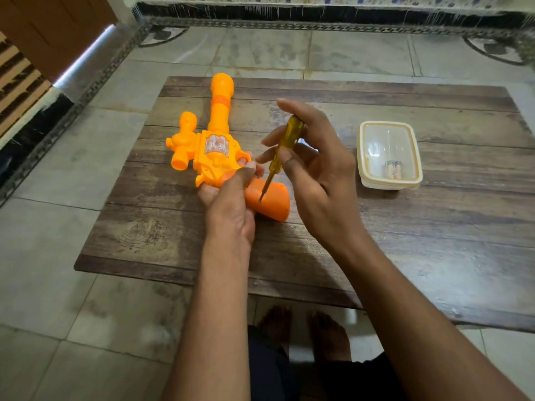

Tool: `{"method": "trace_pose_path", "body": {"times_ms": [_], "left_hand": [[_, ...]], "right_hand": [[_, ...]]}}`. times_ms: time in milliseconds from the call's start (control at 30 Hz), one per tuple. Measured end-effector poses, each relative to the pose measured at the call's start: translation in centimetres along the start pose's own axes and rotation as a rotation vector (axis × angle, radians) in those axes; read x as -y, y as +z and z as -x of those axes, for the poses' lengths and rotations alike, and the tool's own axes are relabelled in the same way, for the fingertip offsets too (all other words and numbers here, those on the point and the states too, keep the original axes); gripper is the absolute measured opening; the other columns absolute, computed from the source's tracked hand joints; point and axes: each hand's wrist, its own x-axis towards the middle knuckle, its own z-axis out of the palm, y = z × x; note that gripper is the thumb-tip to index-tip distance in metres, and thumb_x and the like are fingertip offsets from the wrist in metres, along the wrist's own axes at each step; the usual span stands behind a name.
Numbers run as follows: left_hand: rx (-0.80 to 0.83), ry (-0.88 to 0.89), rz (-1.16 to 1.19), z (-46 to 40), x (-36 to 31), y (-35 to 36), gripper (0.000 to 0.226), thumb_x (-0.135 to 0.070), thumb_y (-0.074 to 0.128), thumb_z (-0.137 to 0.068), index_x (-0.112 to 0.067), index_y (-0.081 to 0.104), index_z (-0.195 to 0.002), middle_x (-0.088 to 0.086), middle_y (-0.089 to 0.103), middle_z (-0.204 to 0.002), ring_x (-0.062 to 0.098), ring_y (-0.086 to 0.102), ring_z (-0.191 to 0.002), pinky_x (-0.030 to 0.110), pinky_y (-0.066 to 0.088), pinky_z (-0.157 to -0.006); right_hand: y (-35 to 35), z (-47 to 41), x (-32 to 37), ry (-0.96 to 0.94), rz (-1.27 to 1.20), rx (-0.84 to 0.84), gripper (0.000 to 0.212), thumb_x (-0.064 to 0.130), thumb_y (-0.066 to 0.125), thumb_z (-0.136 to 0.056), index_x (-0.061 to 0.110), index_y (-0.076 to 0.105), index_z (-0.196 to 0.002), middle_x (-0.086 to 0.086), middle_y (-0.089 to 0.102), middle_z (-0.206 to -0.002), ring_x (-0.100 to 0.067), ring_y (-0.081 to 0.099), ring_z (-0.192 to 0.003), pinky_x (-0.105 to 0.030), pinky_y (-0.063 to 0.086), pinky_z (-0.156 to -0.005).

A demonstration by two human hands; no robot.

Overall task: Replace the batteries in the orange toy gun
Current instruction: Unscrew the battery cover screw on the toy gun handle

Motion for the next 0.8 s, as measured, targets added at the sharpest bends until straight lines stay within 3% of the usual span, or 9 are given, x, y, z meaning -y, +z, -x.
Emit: {"method": "trace_pose_path", "body": {"times_ms": [133, 267, 367, 533, 700, 800], "left_hand": [[0.036, 0.005, 0.028, -0.02, -0.04, -0.13, 0.036, 0.017, 0.067, -0.086, -0.018, 0.062, -0.093, 0.002, 0.075, -0.081, 0.013, 0.075, -0.064, 0.06, 0.057, -0.097], [0.047, 0.017, 0.015, -0.24, 0.02, -0.1, 0.032, 0.017, 0.068, -0.085, -0.015, 0.066, -0.088, 0.005, 0.076, -0.079, 0.016, 0.075, -0.069, 0.063, 0.054, -0.1], [0.033, 0.016, 0.009, -0.15, 0.11, -0.12, 0.032, 0.016, 0.069, -0.085, -0.016, 0.065, -0.087, 0.003, 0.076, -0.074, 0.019, 0.074, -0.07, 0.064, 0.055, -0.097], [0.03, 0.011, 0.039, -0.28, 0.12, -0.12, 0.036, 0.018, 0.067, -0.086, -0.017, 0.063, -0.096, 0.002, 0.077, -0.079, 0.015, 0.076, -0.066, 0.06, 0.055, -0.1], [0.033, 0.013, 0.017, -0.48, 0.21, -0.19, 0.033, 0.016, 0.068, -0.085, -0.012, 0.065, -0.102, 0.018, 0.076, -0.105, 0.031, 0.075, -0.089, 0.064, 0.054, -0.099], [0.013, 0.008, 0.024, -0.3, 0.1, -0.04, 0.034, 0.017, 0.068, -0.085, -0.015, 0.064, -0.095, 0.007, 0.078, -0.085, 0.026, 0.075, -0.082, 0.063, 0.055, -0.1]], "right_hand": [[0.33, -0.31, -0.2, -0.032, 0.116, -0.07, 0.045, 0.008, 0.07, -0.095, 0.006, 0.059, -0.138, -0.013, 0.062, -0.116, -0.026, 0.063, -0.081, -0.042, 0.058, -0.07], [0.2, -0.3, -0.29, -0.011, 0.078, -0.08, 0.056, -0.003, 0.06, -0.095, 0.005, 0.047, -0.149, -0.007, 0.064, -0.112, -0.032, 0.071, -0.089, -0.051, 0.06, -0.078], [0.19, 0.0, -0.1, -0.007, 0.039, -0.054, 0.05, -0.003, 0.057, -0.098, 0.003, 0.048, -0.146, -0.008, 0.066, -0.109, -0.028, 0.072, -0.094, -0.051, 0.06, -0.082], [0.34, -0.22, -0.03, -0.04, 0.164, -0.094, 0.05, 0.009, 0.075, -0.092, 0.007, 0.059, -0.14, -0.012, 0.059, -0.105, -0.02, 0.062, -0.083, -0.032, 0.058, -0.073], [0.4, -0.22, -0.42, 0.004, 0.057, -0.083, 0.057, -0.001, 0.059, -0.095, 0.006, 0.047, -0.15, -0.009, 0.066, -0.107, -0.033, 0.071, -0.095, -0.051, 0.06, -0.084], [0.35, -0.12, -0.01, -0.001, 0.074, -0.065, 0.054, 0.002, 0.067, -0.094, 0.008, 0.052, -0.146, -0.003, 0.066, -0.109, -0.028, 0.07, -0.095, -0.047, 0.06, -0.082]]}}
